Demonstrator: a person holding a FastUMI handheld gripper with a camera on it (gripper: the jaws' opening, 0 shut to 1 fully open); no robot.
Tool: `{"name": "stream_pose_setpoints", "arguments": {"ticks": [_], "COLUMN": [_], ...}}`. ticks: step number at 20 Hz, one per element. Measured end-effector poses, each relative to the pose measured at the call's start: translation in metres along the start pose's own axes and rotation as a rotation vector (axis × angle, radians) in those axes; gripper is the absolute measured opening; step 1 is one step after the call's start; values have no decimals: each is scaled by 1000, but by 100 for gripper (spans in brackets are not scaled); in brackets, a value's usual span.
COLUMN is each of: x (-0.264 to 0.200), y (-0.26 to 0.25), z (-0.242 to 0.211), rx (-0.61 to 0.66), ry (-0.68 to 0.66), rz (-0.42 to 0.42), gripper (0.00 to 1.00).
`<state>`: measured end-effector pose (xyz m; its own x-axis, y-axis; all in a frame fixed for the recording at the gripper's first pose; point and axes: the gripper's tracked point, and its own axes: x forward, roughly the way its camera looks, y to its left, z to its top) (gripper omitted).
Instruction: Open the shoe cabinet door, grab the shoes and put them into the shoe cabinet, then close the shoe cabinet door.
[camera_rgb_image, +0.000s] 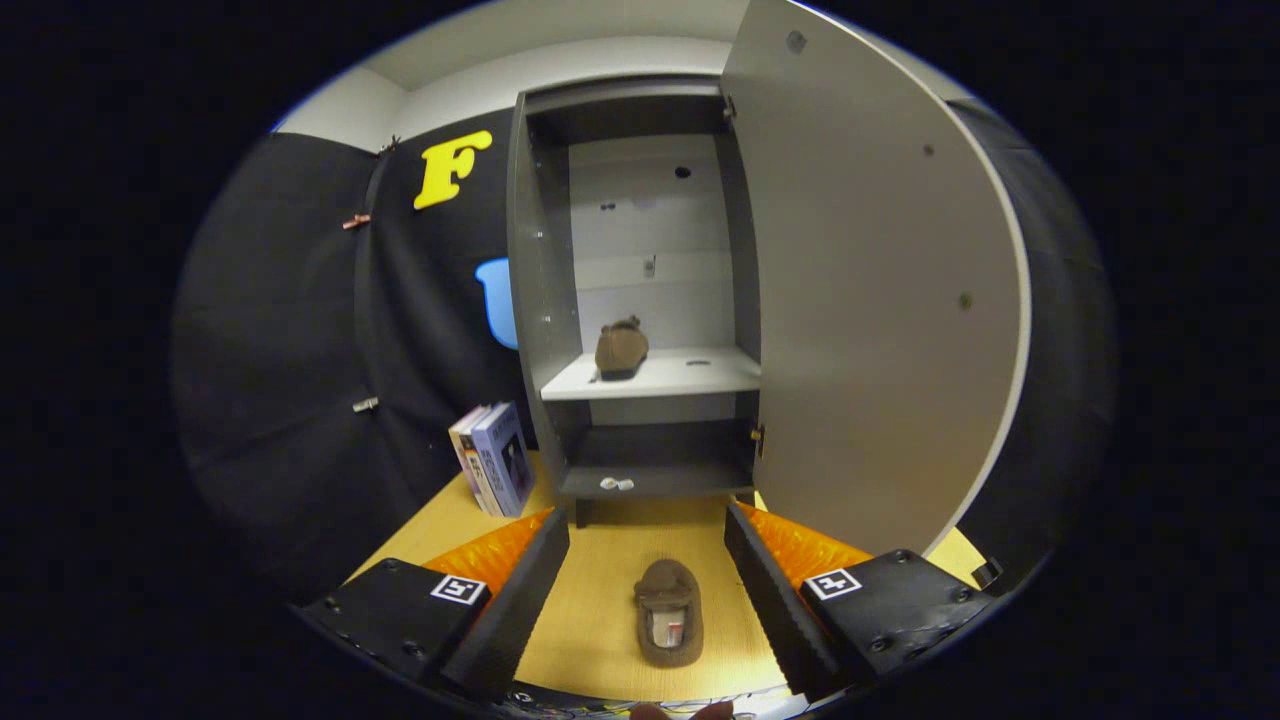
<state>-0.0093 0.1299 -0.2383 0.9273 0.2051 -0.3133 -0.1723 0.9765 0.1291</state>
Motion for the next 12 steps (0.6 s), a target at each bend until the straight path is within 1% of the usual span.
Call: {"name": "stream_pose_setpoints", "arguments": {"ticks": [3, 6, 12], "x": [22, 42, 75], "y": [1, -4, -4], "z": [-48, -91, -162], "rx": [19, 15, 61], "ry": [85, 156, 310], "rz": [11, 2, 7], "gripper": [99, 99, 99]}}
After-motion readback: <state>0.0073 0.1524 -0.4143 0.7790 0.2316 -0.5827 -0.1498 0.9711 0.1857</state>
